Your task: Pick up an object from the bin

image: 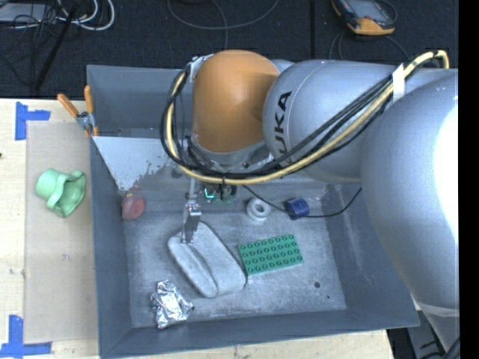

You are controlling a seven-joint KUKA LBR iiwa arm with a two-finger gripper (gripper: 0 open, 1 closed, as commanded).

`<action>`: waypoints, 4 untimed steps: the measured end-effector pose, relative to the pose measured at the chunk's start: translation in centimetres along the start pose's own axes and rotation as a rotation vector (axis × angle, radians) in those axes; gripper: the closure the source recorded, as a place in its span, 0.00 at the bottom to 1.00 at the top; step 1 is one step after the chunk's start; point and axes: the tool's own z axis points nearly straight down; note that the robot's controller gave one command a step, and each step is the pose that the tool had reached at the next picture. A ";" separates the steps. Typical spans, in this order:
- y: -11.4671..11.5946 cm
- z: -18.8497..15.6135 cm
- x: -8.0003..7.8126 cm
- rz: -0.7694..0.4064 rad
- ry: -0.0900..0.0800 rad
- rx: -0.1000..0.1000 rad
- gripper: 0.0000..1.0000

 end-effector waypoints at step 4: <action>-18.8 10.3 3.7 -0.101 -0.012 -0.004 0.00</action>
Offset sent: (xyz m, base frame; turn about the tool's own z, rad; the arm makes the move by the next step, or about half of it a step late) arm -0.0078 -0.0217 -0.0244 -0.2103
